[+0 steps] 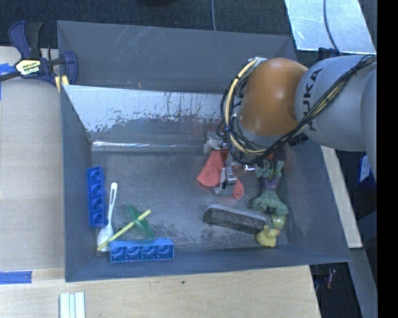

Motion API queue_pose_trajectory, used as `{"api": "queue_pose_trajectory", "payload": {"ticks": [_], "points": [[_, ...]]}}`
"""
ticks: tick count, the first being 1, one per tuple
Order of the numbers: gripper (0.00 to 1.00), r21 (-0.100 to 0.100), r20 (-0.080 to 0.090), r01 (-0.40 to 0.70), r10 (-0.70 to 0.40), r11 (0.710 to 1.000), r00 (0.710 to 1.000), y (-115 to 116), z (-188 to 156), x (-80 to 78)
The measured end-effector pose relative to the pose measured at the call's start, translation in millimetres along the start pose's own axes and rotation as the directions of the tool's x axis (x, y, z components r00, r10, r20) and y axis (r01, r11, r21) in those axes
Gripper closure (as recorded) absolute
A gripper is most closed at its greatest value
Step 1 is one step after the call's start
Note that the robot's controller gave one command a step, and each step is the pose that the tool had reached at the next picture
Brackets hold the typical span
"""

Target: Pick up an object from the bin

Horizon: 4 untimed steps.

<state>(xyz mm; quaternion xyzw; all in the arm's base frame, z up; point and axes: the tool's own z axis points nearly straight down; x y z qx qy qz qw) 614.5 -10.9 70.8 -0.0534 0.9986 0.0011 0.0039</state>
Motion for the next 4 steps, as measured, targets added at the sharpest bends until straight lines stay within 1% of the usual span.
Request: {"api": "queue_pose_trajectory", "payload": {"ticks": [1,2,3,4], "points": [[1.00,-0.005,0.003,-0.191,0.191,0.982,0.982,-51,0,3.0],[1.00,-0.005,0.003,-0.192,0.192,0.981,0.981,-51,0,3.0],[1.00,-0.004,-0.002,-0.194,0.194,0.981,0.981,-54,-58,5.4],[1.00,-0.004,0.000,-0.185,0.185,0.983,0.983,-55,-135,10.5]]}}
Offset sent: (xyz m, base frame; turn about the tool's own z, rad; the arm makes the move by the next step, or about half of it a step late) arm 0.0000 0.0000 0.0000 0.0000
